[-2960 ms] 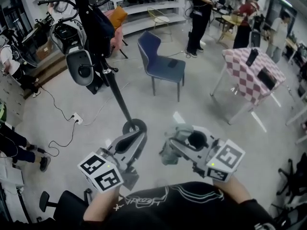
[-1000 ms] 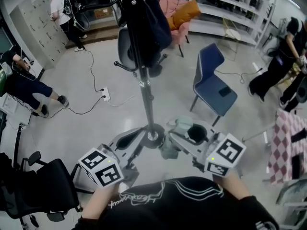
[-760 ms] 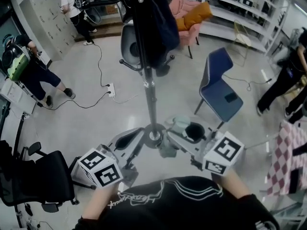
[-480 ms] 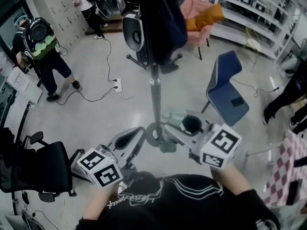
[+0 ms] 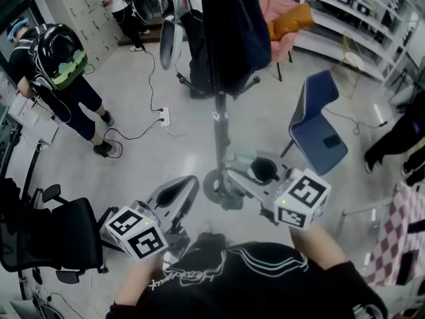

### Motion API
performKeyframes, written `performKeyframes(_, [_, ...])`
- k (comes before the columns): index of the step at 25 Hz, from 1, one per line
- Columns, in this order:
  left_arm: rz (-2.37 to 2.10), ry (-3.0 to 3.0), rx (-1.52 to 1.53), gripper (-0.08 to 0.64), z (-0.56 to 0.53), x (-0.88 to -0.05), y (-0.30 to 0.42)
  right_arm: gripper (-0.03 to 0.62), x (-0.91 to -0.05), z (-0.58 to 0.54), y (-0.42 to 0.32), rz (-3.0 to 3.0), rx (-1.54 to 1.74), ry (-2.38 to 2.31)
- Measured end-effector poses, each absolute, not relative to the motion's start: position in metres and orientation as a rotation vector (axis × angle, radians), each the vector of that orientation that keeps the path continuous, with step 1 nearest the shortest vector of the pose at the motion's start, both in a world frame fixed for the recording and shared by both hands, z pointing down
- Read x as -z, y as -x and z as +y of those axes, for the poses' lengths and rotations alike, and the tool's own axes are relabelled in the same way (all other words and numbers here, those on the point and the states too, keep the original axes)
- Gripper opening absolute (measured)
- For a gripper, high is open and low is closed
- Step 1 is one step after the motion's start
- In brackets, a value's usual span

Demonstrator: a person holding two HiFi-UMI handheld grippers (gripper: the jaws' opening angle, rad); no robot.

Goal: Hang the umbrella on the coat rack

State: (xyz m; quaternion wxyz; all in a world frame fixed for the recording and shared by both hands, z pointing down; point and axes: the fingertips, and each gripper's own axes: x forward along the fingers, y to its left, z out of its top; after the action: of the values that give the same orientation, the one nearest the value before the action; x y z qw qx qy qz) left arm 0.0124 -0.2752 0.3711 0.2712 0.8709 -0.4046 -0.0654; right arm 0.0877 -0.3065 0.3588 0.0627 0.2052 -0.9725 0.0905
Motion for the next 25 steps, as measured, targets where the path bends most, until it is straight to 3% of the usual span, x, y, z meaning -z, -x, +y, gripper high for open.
performKeyframes(25, [-0.999,-2.287,0.096,0.000,-0.313,-0.406,0.003,0.163,-0.401,-0.355,-0.081,-2.860,-0.417,-0.752])
